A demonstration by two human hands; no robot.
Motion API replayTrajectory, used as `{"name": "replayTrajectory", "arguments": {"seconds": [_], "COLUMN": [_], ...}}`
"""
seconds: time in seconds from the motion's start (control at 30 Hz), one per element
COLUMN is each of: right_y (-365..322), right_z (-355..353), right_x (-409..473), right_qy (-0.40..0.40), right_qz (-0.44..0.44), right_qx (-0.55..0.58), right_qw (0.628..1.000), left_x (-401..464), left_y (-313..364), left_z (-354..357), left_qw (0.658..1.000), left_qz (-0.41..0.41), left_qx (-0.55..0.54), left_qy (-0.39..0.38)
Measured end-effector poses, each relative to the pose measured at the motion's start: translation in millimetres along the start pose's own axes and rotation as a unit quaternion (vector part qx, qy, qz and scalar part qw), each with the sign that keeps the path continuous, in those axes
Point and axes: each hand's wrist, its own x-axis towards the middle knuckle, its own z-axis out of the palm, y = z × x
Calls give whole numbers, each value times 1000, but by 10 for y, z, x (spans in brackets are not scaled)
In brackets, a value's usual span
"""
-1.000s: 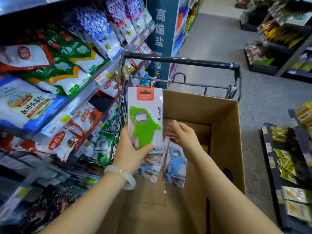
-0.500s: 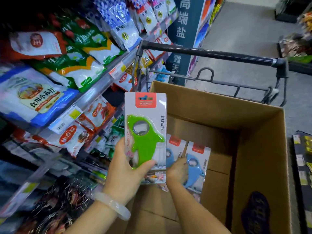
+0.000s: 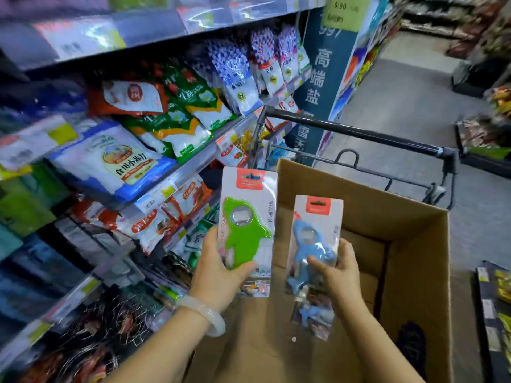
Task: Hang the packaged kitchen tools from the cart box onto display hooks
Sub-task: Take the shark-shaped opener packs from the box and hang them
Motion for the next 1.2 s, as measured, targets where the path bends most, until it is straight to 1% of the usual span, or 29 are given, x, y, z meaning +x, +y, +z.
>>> {"name": "replayTrajectory", "arguments": {"seconds": [0.1, 0.17, 0.27, 0.43, 0.53, 0.73, 0.87, 0.93, 1.07, 1.2], "right_y": [-435, -703, -982, -1166, -1120, -926, -817, -771, -684, -637], "right_z": [138, 312, 637, 1237, 1615, 2394, 2837, 3034, 3399, 3750], "right_x": [-376, -677, -1228, -2465, -3346, -5206, -6419, -6989, -8028, -8976], "right_qy": [-81, -144, -213, -336, -404, -554, -644, -687, -745, -776], "right_qz": [-64, -97, -138, -166, -185, -213, -204, -202, -225, -241], "right_qx": [30, 36, 45, 52, 53, 58, 57, 65, 63, 84], "right_qw": [994, 984, 966, 926, 894, 803, 735, 695, 624, 577], "left_x": [-233, -450, -900, -2022, -2915, -4771, -5955, -6483, -7368, -8087], "left_y": [68, 127, 215, 235, 227, -16, -60, -101, -218, -292], "left_z": [-364, -674, -1214, -2234, -2823, -3969, -4547, -4776, -5180, -5668], "left_qw": [999, 997, 992, 973, 954, 900, 846, 818, 759, 712], "left_qz": [24, 40, 52, 48, 68, 73, 54, 36, 1, -1], "left_qx": [-11, -8, -10, -24, -16, -8, -9, 4, 26, 63], "left_qy": [32, 61, 118, 225, 293, 430, 530, 574, 651, 699]}}
